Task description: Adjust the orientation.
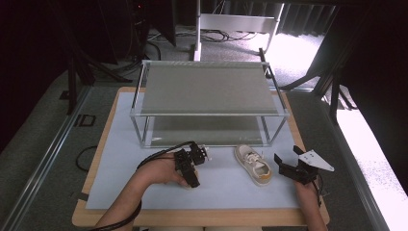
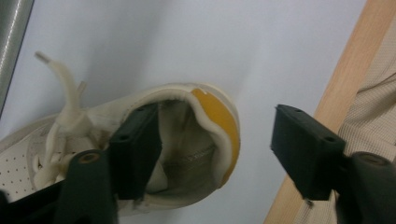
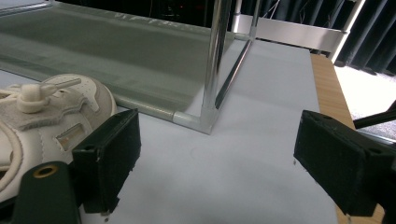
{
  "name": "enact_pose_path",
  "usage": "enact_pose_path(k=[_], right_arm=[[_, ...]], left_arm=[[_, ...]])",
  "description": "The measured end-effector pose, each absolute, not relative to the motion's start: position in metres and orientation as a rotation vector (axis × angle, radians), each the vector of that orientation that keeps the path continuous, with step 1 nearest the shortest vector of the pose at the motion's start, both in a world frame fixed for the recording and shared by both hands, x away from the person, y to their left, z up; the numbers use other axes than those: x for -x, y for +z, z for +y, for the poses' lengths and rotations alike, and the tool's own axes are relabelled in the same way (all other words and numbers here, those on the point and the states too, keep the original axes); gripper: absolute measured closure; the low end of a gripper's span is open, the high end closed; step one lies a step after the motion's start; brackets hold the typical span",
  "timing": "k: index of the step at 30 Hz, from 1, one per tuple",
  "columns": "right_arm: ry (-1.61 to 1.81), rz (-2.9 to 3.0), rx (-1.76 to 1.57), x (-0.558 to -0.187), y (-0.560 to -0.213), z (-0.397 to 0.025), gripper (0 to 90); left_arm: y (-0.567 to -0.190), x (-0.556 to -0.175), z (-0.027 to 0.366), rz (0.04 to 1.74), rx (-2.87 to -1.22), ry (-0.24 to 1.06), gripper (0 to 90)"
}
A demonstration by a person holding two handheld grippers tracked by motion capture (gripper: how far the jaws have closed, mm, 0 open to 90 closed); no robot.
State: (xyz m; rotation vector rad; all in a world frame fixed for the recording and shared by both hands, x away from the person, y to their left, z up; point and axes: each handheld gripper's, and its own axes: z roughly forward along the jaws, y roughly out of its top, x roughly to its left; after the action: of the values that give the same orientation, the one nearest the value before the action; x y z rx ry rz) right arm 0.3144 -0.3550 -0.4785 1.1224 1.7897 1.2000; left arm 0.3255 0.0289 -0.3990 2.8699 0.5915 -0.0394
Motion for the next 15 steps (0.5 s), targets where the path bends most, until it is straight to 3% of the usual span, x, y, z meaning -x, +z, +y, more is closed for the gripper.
enact_pose_path(k=[4,5,10,12,15], right_arm=[[1.199,1.791,-1.122,-0.314,-0.479,-0.355,14.3],[1.199,1.791,-1.121,-0.314,-0.479,-0.355,14.2],[1.200,1.791,-1.121,-0.314,-0.479,-0.355,14.3],[1.201,1.792,-1.121,-0.314,-0.479,-0.355,14.3],[1.202,1.792,-1.121,-0.314,-0.479,-0.355,14.3]], left_arm=[[-0.406,-0.327,0.026,0.598,-2.911,-0.054,45.2],[-0.408,-0.327,0.026,0.599,-2.916,-0.057,50.5],[-0.415,-0.331,0.023,0.597,-2.902,-0.096,55.6],[-0.414,-0.331,0.022,0.569,-2.905,-0.105,64.9],[-0.414,-0.331,0.023,0.554,-2.910,-0.112,67.6]])
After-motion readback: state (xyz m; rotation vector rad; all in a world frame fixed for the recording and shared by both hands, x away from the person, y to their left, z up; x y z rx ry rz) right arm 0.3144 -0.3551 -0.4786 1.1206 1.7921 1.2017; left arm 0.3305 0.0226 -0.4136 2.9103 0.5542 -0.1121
